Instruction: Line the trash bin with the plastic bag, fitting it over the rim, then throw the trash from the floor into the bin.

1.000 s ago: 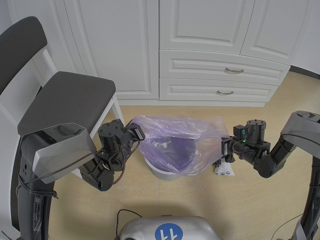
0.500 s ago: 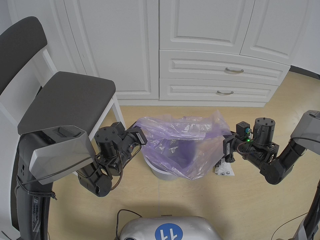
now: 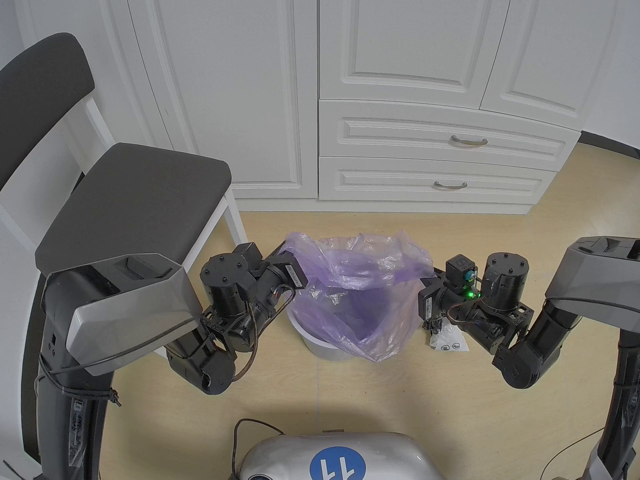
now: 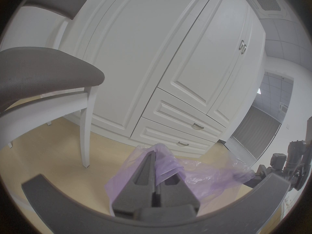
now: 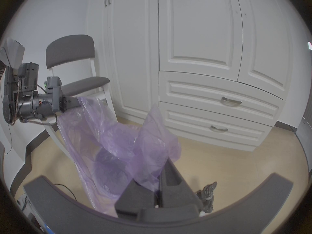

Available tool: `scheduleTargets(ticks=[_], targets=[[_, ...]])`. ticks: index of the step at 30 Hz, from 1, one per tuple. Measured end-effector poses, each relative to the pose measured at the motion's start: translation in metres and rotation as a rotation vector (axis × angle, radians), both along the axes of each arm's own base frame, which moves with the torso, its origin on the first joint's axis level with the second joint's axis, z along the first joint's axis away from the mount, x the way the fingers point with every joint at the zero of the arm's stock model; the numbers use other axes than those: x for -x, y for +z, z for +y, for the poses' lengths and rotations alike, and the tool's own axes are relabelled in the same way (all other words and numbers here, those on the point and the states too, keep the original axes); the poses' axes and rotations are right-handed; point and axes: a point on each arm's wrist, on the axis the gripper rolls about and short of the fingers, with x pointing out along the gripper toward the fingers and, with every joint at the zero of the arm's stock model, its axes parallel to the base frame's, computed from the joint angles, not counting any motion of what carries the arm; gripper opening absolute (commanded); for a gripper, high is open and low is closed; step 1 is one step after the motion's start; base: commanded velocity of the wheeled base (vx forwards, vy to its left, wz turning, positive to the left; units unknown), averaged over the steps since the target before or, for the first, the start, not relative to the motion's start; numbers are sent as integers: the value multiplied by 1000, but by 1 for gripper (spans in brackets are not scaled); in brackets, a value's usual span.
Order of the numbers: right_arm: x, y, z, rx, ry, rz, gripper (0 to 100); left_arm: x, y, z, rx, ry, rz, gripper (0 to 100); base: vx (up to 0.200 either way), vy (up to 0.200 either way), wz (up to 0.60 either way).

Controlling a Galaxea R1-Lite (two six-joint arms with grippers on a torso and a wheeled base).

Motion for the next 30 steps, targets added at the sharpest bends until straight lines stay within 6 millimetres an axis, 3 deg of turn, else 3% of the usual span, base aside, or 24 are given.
scheduleTargets(ticks=[15,30], targets=[[18,-10,26,-20,95,-31,0,-3,0,-20,23,-27,-32,0,0,0,0],[13,-27,44,-66,121,8,0,-3,-2,-42,38,-85,-60,0,0,0,0]])
